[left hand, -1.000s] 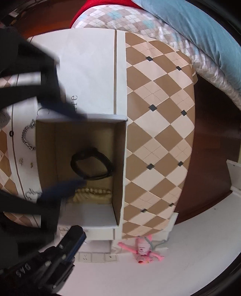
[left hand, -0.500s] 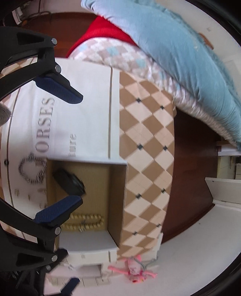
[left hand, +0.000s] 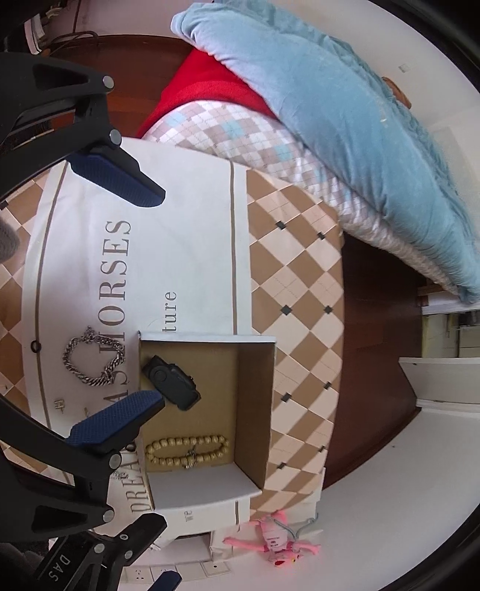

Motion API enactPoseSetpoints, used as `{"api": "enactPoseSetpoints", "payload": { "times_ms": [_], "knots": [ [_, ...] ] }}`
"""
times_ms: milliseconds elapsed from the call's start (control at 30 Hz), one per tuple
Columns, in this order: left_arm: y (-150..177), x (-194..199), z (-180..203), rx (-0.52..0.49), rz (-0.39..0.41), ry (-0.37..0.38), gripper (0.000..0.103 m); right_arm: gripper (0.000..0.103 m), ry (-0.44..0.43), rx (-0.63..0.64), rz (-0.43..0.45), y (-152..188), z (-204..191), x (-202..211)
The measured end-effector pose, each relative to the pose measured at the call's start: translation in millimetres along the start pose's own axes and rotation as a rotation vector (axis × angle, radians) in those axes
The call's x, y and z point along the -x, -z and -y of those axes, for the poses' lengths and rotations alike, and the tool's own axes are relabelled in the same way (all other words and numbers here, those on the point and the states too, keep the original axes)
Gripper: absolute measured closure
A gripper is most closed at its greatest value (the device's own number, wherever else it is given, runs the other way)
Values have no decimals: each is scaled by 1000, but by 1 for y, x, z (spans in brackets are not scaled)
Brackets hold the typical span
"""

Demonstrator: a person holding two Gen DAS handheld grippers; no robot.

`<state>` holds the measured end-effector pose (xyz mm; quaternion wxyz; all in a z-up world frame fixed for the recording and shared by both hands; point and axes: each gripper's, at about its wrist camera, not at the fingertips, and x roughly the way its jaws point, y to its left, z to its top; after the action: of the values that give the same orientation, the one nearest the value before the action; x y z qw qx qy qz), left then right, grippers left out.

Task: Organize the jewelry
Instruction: 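Lift both open tools up and away from the box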

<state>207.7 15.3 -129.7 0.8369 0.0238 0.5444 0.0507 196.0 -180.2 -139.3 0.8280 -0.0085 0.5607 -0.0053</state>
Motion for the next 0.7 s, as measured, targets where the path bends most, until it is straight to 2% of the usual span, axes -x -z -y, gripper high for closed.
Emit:
{"api": "enactPoseSetpoints", "payload": {
  "times_ms": [333, 700],
  "knots": [
    [20, 59, -4, 27, 65, 67, 1, 2, 23, -10, 121, 18, 3, 69],
    [40, 116, -4, 12, 146, 96, 1, 2, 17, -39, 235, 41, 11, 137]
  ]
}}
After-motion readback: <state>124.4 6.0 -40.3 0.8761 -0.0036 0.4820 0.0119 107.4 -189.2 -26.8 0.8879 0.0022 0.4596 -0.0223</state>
